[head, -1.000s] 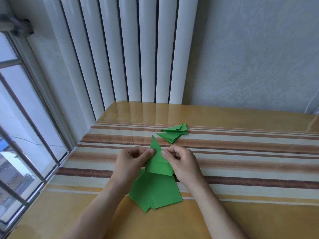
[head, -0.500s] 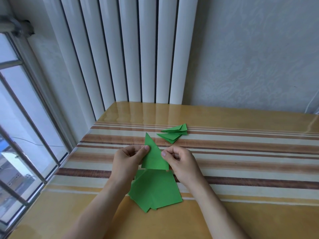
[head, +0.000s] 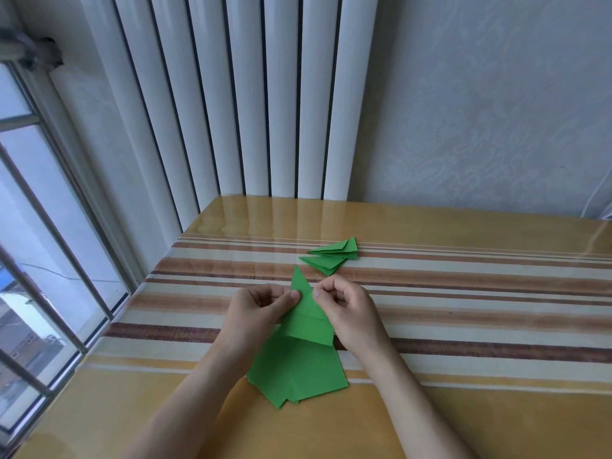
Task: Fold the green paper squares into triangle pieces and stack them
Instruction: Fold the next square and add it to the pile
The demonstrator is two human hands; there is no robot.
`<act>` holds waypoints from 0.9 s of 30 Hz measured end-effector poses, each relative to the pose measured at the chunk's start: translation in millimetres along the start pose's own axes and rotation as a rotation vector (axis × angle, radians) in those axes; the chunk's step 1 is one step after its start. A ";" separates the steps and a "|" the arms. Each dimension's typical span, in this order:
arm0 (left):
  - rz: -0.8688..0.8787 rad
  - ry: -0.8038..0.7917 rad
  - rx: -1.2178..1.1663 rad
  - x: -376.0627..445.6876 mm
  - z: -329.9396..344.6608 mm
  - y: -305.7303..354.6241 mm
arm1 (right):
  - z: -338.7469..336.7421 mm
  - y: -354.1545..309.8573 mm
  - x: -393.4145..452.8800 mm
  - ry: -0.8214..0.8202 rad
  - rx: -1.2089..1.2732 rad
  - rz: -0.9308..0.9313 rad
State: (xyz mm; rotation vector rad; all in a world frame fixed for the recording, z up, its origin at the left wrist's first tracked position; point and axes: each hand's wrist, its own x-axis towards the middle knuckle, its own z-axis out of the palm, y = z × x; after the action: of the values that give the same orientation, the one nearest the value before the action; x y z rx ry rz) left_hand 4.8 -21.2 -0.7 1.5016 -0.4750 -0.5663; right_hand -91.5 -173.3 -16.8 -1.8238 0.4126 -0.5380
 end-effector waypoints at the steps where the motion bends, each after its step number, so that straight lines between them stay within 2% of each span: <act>1: -0.017 -0.029 0.012 -0.3 0.5 -1.4 | -0.1 0.6 0.2 0.002 -0.003 -0.004; 5: -0.027 -0.052 0.052 -2.7 3.4 -1.6 | 0.0 1.0 -0.1 -0.024 -0.078 -0.045; 11: 0.084 0.038 0.024 -3.7 2.5 5.1 | 4.4 -2.6 -3.4 -0.098 -0.100 -0.069; 17: 0.048 0.183 -0.077 -0.5 1.5 8.3 | 3.1 -3.8 -5.0 -0.112 -0.095 -0.012; 24: -0.028 0.246 -0.123 0.6 -1.5 8.1 | 0.8 -5.4 -3.2 -0.017 -0.085 0.056; 27: -0.010 0.272 -0.133 2.7 -4.4 5.8 | -0.3 -7.2 -3.0 0.026 -0.081 0.077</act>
State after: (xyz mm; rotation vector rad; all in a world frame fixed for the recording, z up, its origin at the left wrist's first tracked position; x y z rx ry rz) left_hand 9.9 -19.5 4.8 1.4279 -0.2151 -0.3856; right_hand -94.1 -169.7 -10.4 -1.8717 0.5265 -0.4981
